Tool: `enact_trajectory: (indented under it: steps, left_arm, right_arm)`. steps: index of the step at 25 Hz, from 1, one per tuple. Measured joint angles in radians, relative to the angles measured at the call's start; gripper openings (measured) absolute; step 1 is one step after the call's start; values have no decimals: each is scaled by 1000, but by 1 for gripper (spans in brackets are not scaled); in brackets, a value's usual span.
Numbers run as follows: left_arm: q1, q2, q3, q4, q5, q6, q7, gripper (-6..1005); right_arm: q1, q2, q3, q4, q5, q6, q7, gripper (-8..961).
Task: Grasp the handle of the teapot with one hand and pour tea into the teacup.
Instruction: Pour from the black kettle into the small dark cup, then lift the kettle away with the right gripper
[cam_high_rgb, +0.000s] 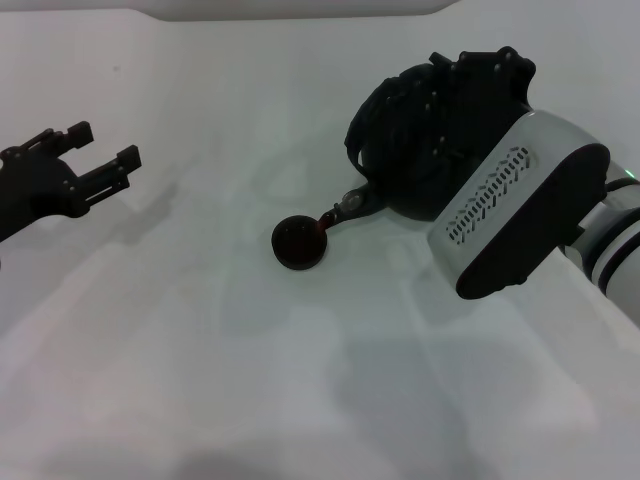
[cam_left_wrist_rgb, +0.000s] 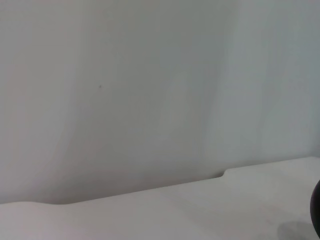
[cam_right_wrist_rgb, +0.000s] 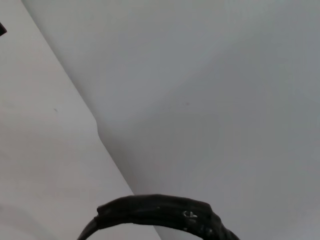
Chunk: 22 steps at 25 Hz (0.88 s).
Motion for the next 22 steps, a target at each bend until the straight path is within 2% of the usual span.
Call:
enact_trajectory:
  steps: [22]
  left_arm:
    - [-10,0,-3,-2,13,13,0,772]
  right_arm:
    - [4,0,-10,-6,7,-6,2,106]
